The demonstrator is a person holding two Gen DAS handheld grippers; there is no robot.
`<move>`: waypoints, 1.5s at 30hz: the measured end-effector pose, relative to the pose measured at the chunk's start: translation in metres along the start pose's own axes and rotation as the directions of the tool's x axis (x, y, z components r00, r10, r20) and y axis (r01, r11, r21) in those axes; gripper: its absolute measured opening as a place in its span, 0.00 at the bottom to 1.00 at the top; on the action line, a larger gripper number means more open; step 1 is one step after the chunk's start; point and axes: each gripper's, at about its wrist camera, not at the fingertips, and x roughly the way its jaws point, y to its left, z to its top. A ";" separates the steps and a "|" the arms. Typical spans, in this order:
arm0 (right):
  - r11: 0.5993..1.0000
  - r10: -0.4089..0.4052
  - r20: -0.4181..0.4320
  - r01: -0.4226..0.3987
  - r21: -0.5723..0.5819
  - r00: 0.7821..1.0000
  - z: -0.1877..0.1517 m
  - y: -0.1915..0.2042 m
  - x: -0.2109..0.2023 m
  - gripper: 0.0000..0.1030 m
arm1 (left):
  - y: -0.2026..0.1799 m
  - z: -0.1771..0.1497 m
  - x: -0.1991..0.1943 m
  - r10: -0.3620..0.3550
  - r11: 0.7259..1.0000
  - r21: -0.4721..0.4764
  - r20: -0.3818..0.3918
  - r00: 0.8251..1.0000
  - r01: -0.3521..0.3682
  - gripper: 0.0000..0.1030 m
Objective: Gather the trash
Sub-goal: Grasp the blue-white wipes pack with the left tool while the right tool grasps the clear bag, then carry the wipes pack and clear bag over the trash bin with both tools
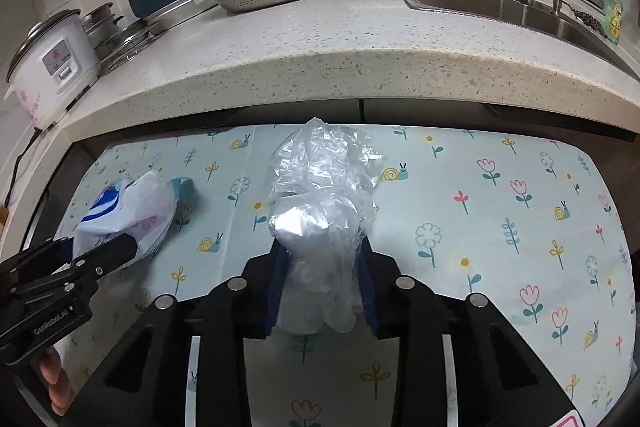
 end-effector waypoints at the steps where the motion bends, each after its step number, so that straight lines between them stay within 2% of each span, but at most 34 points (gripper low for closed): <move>1: 1.000 0.001 0.003 -0.001 -0.003 1.000 -0.001 0.001 -0.003 0.28 | -0.002 0.000 -0.004 -0.001 1.000 0.000 0.007 1.000 0.001 0.36; 4: 1.000 0.011 0.024 -0.011 0.003 1.000 -0.004 0.000 -0.021 0.27 | -0.011 -0.001 -0.019 0.010 1.000 0.021 0.035 0.999 -0.011 0.34; 10: 1.000 0.010 0.073 -0.012 0.026 0.997 -0.003 -0.010 -0.066 0.27 | -0.034 0.002 -0.053 -0.018 0.999 0.030 0.067 0.998 0.016 0.34; 18: 0.997 -0.036 0.148 0.025 0.072 0.988 -0.007 -0.038 -0.147 0.27 | -0.084 0.002 -0.114 -0.067 0.995 0.080 0.124 0.990 0.058 0.34; 32: 0.976 -0.172 0.257 0.129 0.176 0.951 -0.056 -0.125 -0.294 0.28 | -0.216 -0.021 -0.194 -0.191 0.965 0.212 0.154 0.969 0.157 0.34; 39: 0.951 -0.251 0.275 0.184 0.247 0.928 -0.086 -0.177 -0.345 0.28 | -0.284 -0.041 -0.210 -0.249 0.937 0.283 0.135 0.959 0.204 0.34; 45: 0.930 -0.298 0.274 0.214 0.298 0.914 -0.108 -0.213 -0.371 0.28 | -0.335 -0.059 -0.216 -0.285 0.912 0.335 0.108 0.952 0.235 0.34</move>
